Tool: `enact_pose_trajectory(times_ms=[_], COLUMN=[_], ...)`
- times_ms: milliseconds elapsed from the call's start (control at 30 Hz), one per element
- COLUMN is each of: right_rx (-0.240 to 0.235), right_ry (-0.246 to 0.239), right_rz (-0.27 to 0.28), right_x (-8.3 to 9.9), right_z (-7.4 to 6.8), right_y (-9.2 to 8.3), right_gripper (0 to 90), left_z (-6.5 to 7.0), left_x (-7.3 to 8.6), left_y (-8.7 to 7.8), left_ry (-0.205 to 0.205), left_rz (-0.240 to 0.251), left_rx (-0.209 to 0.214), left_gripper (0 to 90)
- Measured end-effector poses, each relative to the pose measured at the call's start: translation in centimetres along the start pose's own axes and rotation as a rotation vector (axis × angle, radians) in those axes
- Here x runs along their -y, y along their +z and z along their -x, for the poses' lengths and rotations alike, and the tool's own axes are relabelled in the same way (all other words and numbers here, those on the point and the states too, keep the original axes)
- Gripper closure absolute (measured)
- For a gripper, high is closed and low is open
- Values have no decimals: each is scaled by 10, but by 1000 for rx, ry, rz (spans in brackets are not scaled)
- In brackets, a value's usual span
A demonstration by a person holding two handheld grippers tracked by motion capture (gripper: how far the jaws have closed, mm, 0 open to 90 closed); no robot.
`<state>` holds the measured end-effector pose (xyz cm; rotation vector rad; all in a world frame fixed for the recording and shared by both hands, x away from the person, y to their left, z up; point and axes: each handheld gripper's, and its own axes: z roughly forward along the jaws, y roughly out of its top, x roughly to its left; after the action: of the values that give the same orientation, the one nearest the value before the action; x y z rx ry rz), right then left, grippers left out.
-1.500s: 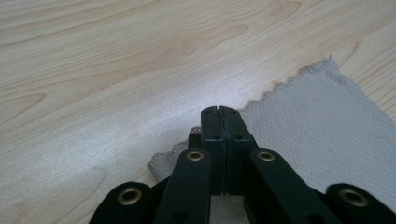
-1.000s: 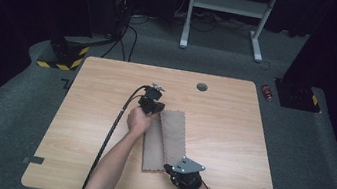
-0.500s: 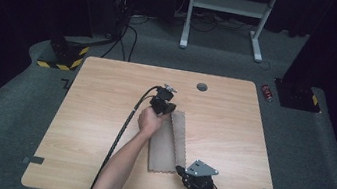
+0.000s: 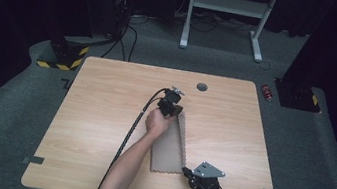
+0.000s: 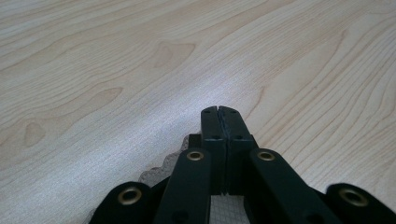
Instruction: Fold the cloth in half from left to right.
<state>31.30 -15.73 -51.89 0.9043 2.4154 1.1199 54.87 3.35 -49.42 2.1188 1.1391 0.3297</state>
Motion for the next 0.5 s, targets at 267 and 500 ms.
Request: enact_pose_trajectory(times_ms=[267,500], right_rx=[-12,-4], right_ry=[21,2], right_rz=[-14,11], right_x=[1,-4], right_z=[4,6], right_y=[1,-4], right_gripper=[883,759], left_z=[0,-9], left_x=[0,0], left_y=[4,-23], left_ry=[-5,-15], left_rz=[5,55], left_rx=[16,-36], left_gripper=[798,581])
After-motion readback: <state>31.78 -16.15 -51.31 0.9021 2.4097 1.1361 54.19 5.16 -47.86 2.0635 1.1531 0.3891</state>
